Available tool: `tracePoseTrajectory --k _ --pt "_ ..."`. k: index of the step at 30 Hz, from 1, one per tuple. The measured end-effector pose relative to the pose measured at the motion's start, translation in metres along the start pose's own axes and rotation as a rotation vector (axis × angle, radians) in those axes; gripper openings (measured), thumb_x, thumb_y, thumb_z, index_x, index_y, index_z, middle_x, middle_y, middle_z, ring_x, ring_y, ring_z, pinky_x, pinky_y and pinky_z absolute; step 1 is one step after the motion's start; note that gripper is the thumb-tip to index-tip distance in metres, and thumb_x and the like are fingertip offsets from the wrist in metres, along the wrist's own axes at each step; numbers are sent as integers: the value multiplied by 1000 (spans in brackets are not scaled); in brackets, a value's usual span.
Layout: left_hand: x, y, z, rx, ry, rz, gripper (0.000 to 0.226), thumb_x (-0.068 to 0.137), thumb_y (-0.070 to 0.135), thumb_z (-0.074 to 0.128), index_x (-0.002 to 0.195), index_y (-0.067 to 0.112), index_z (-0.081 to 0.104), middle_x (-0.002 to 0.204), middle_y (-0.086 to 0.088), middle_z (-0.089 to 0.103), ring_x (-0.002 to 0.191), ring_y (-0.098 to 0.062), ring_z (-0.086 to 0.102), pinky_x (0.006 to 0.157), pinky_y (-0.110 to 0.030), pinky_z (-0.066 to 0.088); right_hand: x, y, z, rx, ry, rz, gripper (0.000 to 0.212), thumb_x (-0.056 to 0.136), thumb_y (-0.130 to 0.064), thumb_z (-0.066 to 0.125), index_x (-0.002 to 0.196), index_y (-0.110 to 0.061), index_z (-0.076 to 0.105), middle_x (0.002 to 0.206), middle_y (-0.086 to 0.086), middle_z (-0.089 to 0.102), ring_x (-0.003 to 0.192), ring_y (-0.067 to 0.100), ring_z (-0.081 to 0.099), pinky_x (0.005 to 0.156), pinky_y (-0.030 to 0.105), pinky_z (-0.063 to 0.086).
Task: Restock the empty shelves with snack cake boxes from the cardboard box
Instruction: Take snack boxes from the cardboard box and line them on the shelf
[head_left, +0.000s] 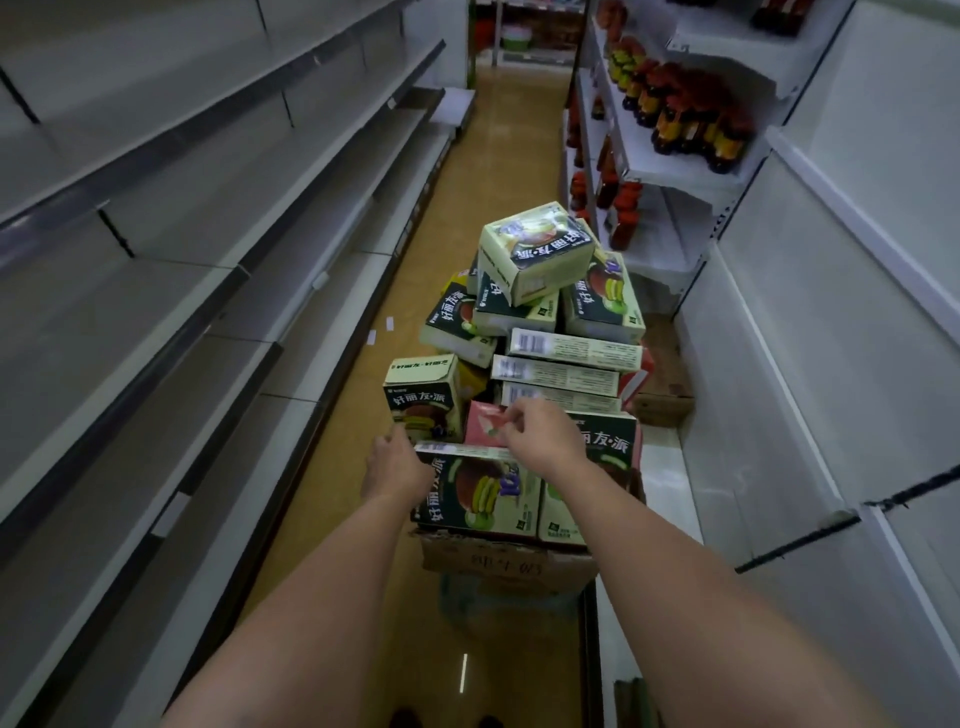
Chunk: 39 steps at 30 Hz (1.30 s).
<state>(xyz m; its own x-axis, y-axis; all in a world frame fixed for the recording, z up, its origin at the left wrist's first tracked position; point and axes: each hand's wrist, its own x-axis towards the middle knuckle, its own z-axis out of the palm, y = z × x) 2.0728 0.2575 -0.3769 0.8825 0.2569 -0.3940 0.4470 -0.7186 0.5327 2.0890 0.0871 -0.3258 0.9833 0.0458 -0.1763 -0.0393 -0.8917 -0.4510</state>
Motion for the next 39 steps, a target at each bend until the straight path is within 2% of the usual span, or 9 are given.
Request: tracePoseTrajectory --k 5,10,13,17,20,23,27,33,39 --pt "16 -8 2 -89 -77 -27 63 84 14 64 138 19 31 129 -11 51 109 -30 56 87 -46 52 9 -9 25 -43 -122 -33 33 93 -26 52 124 -17 58 115 5 64 104 28 60 78 35 49" --pt "21 -13 8 -192 -234 -39 39 84 4 63 116 16 44 114 -12 59 103 -28 59 89 -43 53 12 -15 35 -144 -114 -27 29 89 -32 59 113 -17 59 110 5 63 104 28 59 79 34 45" --pt "23 -17 8 -228 -247 -21 42 82 -1 64 116 15 46 112 -11 59 104 -28 58 90 -43 53 15 -15 36 -200 -150 -35 30 84 -33 60 110 -17 58 110 7 62 107 29 57 82 35 42" --pt "22 -22 -2 -199 -261 50 44 81 -4 64 120 10 49 107 -8 57 103 -26 56 87 -40 52 15 -15 35 -279 -255 -32 71 84 -50 59 143 -18 36 138 11 47 131 31 38 107 43 30" --pt "19 -19 -7 -206 -252 85 43 82 -6 61 120 10 49 105 -6 55 99 -25 54 85 -39 51 14 -16 39 -250 -318 23 89 80 -59 62 149 -18 26 143 9 42 136 29 33 111 46 24" --pt "16 -15 -10 -255 -246 97 40 82 -7 59 116 13 50 104 -5 56 96 -23 54 82 -38 52 13 -14 46 -170 -343 47 70 83 -43 66 142 -17 39 127 6 57 117 27 51 101 41 38" --pt "15 -8 -17 -353 -220 92 38 83 -5 58 116 13 50 113 -9 58 96 -22 55 67 -30 48 7 -14 35 126 -317 70 62 90 -23 63 146 -16 37 137 4 51 114 24 53 87 29 44" --pt "10 0 -31 -535 -126 66 46 89 30 65 128 14 46 125 -4 54 101 -19 54 77 -33 46 5 -11 16 618 -256 251 18 96 -18 54 110 -8 59 111 20 65 96 31 64 91 43 50" --pt "-2 6 -52 -693 -194 -33 48 89 44 61 119 12 43 107 -8 61 84 -19 62 75 -36 54 12 -24 3 798 -178 317 20 99 -22 50 112 -8 51 112 13 60 89 22 55 69 31 41"
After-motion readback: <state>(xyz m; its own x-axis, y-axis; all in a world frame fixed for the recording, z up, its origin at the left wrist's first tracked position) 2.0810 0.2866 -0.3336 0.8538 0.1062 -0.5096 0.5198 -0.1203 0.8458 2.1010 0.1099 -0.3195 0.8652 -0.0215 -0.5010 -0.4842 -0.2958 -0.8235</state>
